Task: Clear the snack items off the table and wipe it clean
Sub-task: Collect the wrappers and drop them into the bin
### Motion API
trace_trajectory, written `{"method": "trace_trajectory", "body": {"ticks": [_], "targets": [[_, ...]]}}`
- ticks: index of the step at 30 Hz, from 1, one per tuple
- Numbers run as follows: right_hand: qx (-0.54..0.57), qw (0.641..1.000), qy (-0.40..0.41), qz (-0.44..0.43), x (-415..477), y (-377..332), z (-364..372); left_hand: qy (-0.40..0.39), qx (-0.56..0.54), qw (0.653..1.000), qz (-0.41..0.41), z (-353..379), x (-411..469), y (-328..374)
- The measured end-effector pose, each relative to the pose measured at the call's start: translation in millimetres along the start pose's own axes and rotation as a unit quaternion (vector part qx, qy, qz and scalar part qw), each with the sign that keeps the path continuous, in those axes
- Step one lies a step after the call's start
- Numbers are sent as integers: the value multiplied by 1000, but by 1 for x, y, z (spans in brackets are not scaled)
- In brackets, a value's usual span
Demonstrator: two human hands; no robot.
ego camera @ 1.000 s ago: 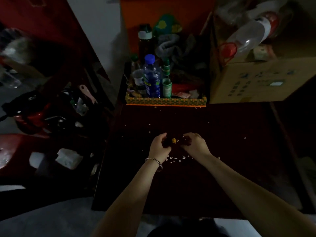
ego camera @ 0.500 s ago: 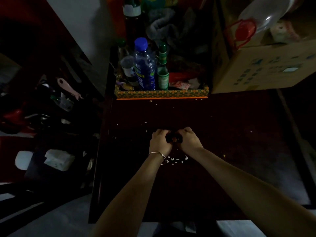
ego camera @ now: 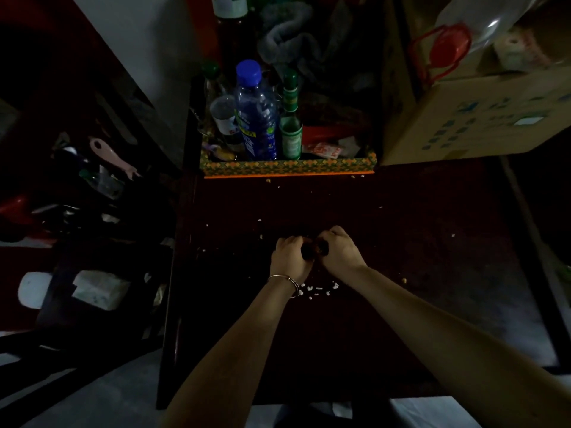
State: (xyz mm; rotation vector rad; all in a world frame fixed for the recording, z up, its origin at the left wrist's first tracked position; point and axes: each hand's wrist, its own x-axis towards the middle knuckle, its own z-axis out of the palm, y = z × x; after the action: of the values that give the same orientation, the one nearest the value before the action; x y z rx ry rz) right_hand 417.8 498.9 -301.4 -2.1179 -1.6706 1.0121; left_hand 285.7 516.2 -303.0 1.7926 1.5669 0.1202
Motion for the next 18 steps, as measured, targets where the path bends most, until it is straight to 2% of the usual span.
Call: {"method": "trace_trajectory", "body": {"ticks": [8, 18], "targets": [[49, 995, 83, -11, -16, 3, -35, 15, -45, 998, 49, -8, -6, 33], [94, 981, 166, -15, -96, 71, -120, 21, -45, 990, 134, 28, -43, 145]]}}
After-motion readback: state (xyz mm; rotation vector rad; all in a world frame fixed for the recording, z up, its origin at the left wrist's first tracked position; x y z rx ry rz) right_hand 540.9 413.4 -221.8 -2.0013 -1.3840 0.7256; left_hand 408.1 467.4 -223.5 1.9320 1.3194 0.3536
